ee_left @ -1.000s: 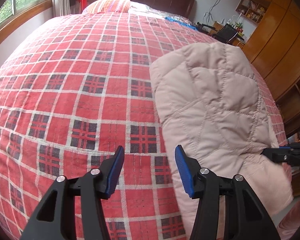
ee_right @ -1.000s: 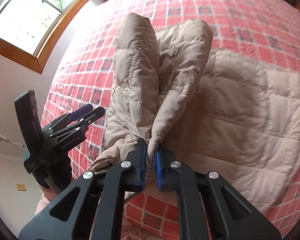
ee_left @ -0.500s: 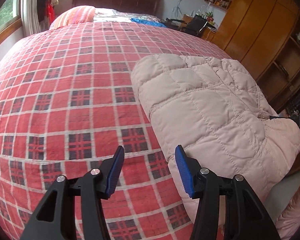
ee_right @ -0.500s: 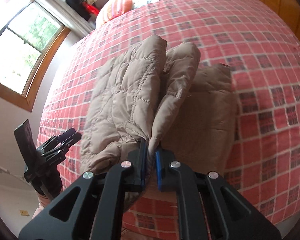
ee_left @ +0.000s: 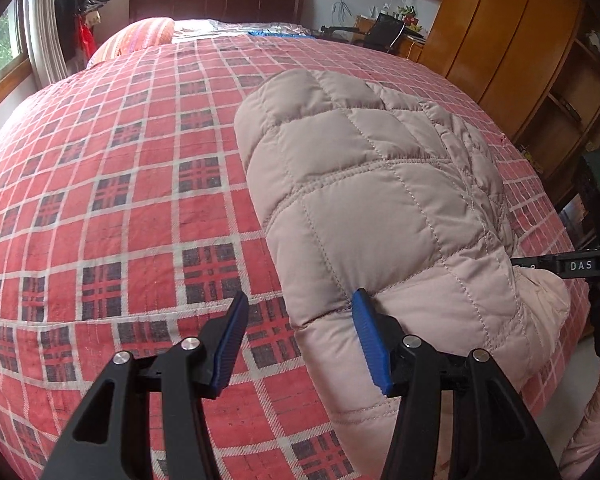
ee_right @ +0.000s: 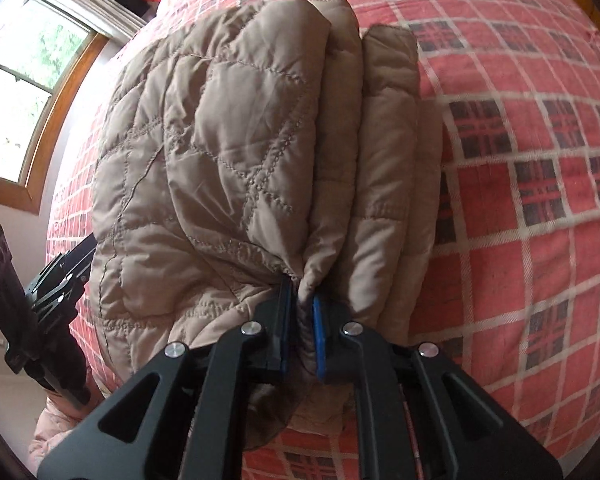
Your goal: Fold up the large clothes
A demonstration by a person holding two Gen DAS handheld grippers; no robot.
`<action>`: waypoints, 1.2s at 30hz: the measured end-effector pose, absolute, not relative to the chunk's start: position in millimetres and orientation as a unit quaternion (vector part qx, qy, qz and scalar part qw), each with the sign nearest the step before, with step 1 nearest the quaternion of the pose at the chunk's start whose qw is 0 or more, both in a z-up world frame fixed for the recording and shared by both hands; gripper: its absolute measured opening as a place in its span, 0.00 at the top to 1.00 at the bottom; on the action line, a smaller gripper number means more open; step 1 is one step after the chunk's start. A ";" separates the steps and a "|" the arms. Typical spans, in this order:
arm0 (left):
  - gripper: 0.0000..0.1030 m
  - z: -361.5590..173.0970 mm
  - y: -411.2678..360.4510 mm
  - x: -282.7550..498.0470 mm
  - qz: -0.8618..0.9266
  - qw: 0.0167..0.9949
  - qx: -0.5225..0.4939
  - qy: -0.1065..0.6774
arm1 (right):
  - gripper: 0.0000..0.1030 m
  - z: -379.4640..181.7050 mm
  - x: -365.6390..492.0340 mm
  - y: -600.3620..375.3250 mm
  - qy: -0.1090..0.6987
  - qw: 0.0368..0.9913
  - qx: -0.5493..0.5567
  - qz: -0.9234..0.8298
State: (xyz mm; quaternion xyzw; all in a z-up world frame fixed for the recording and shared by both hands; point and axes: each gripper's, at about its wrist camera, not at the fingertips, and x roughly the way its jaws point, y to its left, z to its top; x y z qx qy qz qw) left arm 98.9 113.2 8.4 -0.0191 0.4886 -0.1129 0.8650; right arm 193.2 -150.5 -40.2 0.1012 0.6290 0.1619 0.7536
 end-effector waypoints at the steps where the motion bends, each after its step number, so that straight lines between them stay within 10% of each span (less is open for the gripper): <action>1: 0.48 10.5 112.9 97.1 -0.113 0.867 -0.014 0.486 | 0.86 -32.4 193.7 -150.0 0.627 0.757 0.094 0.161; 6: 0.47 22.9 128.5 94.4 -0.116 0.871 -0.021 0.477 | 0.60 23.0 195.7 -142.6 0.576 0.799 0.085 0.154; 16: 0.47 15.3 135.5 100.0 -0.096 0.871 -0.032 0.481 | 0.52 11.8 257.0 -127.7 0.595 0.780 0.101 0.165; 21: 0.47 19.6 136.9 100.5 -0.095 0.873 -0.029 0.477 | 0.90 -0.6 261.2 -112.9 0.598 0.767 0.111 0.203; 36: 0.46 9.5 93.7 101.1 -0.101 0.880 0.024 0.463 | 0.90 -31.3 237.7 -152.0 0.607 0.771 0.125 0.148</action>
